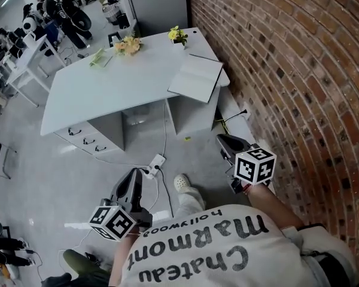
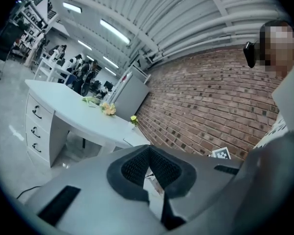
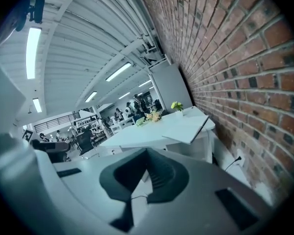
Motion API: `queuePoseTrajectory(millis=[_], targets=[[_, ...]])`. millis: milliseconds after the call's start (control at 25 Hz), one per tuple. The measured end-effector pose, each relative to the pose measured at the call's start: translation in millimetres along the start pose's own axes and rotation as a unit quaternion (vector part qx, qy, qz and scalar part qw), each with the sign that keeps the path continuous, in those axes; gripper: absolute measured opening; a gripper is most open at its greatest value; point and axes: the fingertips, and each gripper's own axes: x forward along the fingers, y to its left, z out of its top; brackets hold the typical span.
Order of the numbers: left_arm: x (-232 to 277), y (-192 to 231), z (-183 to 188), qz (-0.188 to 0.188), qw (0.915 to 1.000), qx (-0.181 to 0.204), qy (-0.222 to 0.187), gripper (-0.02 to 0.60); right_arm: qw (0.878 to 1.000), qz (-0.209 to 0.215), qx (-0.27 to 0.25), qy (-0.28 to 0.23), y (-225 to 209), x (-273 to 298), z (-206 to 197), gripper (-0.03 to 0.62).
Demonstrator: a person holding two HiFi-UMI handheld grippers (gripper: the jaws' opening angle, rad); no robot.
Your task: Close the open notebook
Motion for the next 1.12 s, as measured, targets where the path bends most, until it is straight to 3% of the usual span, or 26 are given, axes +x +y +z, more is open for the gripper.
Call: queuePoseTrajectory(millis=[600,880,1120], targets=[[68,85,13,0.028,0.9985,-0.033,0.032,0.0,0.999,-0.026,0.003,0.026,-49,102,9,0.003],[86,134,20,0.059,0.9965,-0.043,0.041,0.0,0.995,-0.067,-0.056,0.051,-94,159,11,0.006],[96,160,14,0.079,0.9937,-0.055,0.057,0.0,0.986,-0.101,-0.101,0.083,-132,204,12,0.095]])
